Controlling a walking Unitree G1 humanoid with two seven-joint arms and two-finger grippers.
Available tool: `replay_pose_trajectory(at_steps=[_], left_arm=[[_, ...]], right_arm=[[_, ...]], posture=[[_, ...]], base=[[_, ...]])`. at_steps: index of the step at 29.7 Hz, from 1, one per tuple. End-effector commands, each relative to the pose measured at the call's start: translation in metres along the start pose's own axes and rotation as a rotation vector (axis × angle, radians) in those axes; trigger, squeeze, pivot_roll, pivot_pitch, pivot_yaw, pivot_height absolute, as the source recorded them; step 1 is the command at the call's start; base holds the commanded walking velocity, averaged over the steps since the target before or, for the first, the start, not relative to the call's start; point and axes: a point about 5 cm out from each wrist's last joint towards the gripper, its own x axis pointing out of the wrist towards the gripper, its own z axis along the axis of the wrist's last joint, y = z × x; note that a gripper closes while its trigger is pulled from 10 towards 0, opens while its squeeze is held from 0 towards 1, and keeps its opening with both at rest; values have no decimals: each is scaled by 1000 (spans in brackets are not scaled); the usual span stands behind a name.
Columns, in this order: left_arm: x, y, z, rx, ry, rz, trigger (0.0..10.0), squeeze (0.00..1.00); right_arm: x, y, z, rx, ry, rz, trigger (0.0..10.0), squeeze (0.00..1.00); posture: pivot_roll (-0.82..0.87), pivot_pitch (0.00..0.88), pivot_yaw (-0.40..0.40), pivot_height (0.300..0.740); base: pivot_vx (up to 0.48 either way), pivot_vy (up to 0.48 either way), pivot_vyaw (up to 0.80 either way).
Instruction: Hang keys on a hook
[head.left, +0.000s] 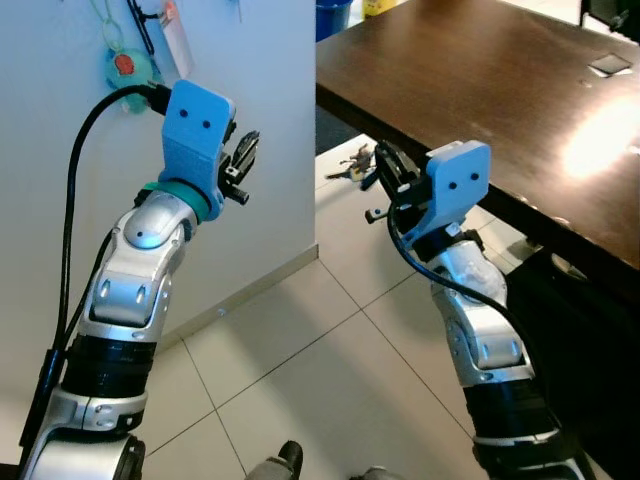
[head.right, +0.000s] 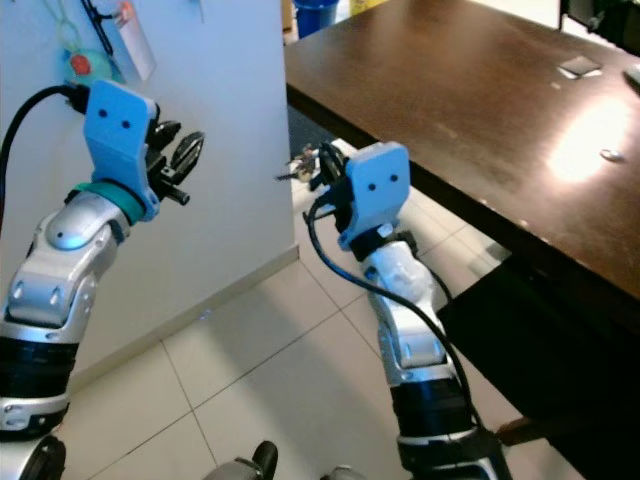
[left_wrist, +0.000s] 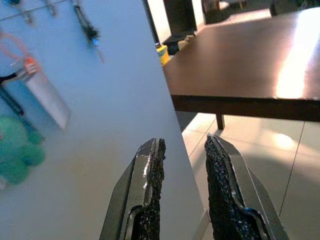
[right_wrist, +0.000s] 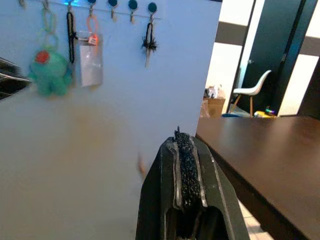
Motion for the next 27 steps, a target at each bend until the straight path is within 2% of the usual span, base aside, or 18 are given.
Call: replay_pose_trajectory(at_steps=[1,10,13,14,16,17,18,21,22,24,27], left_arm=[[-2,6,-1,17,13,29,10000,0],[-3,8,1,17,10,47,10000,0],[-2,15,11,13,-23,92,10000,0],[-2,18,23,19,-61,104,10000,0],[-2,18,23,19,-61,104,10000,0],[-4,19,35,33,-100,108,10000,0],[-8,15,57,66,-170,80,10000,0],[-10,13,62,76,-188,68,10000,0],[-9,9,69,76,-211,45,10000,0],[-9,9,69,76,-211,45,10000,0],[-7,1,73,86,-223,15,10000,0]], right_arm=[[0,6,-2,16,7,20,10000,0],[1,6,-1,14,6,25,10000,0],[4,6,1,10,-2,26,10000,0],[5,5,5,8,-17,24,10000,0],[5,5,5,8,-17,24,10000,0],[4,3,9,5,-29,18,10000,0],[4,0,16,-4,-52,13,10000,0],[5,-1,19,-6,-61,13,10000,0],[9,-2,26,-7,-86,16,10000,0],[9,-2,26,-7,-86,16,10000,0],[13,-4,33,-10,-111,10,10000,0]], posture=[[32,47,121,740],[39,52,115,740],[49,44,116,740],[62,57,117,740],[62,57,117,740],[67,71,114,740],[69,64,108,740],[69,73,105,740],[68,73,102,740],[68,73,102,740],[69,74,99,740]], base=[[0,0,794],[0,0,794],[0,0,794],[0,0,794],[0,0,794],[0,0,794],[0,0,794],[0,0,794],[0,0,794],[0,0,794],[0,0,794]])
